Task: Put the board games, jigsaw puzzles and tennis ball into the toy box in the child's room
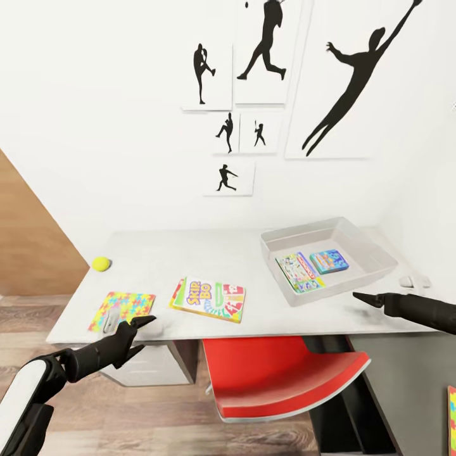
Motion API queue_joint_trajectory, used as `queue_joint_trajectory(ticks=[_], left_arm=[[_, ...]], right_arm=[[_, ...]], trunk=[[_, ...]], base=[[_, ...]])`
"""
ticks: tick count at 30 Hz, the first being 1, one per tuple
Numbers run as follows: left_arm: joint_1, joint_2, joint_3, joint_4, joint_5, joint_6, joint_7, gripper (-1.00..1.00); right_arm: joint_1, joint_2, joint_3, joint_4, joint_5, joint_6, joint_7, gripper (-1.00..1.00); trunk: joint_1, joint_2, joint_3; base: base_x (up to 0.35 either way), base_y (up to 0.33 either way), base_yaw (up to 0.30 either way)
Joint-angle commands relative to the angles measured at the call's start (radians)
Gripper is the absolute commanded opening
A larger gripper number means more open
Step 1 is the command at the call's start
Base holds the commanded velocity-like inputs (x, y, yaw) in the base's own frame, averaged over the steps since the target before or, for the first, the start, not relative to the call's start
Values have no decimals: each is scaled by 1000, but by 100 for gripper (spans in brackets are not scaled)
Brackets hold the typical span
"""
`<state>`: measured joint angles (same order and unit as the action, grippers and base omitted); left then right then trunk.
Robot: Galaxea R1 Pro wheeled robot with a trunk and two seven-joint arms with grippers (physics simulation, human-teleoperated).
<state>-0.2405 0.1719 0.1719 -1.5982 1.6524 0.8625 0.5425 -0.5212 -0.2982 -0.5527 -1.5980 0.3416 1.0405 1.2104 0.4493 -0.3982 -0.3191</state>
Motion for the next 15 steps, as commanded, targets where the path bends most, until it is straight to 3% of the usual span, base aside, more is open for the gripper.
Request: queue_joint_trajectory(ticks=[1,4,5,7,12,15], left_arm=[[0,0,1,-1,12,2,9,100],[54,20,38,-5,11,2,-88,100],[54,20,38,-5,11,2,-88,100],[76,34,53,-6,10,1,-153,100],[95,46,65,-7,-1,0,-220,100],[104,52,73,-6,-31,0,-259,100]], right_arm=[[-1,0,-1,-1,10,7,10,100],[-1,4,-1,-1,19,7,10,100],[-1,4,-1,-1,19,7,10,100],[-1,5,-1,-2,22,7,10,100],[-1,7,-1,-2,25,7,9,100],[-1,8,-1,-2,27,7,9,100]], trunk=[[1,-2,0],[1,-2,5],[1,-2,6],[1,-2,10],[1,-2,18],[1,-2,23]], base=[[0,0,0],[0,0,0],[0,0,0],[0,0,0],[0,0,0],[0,0,0]])
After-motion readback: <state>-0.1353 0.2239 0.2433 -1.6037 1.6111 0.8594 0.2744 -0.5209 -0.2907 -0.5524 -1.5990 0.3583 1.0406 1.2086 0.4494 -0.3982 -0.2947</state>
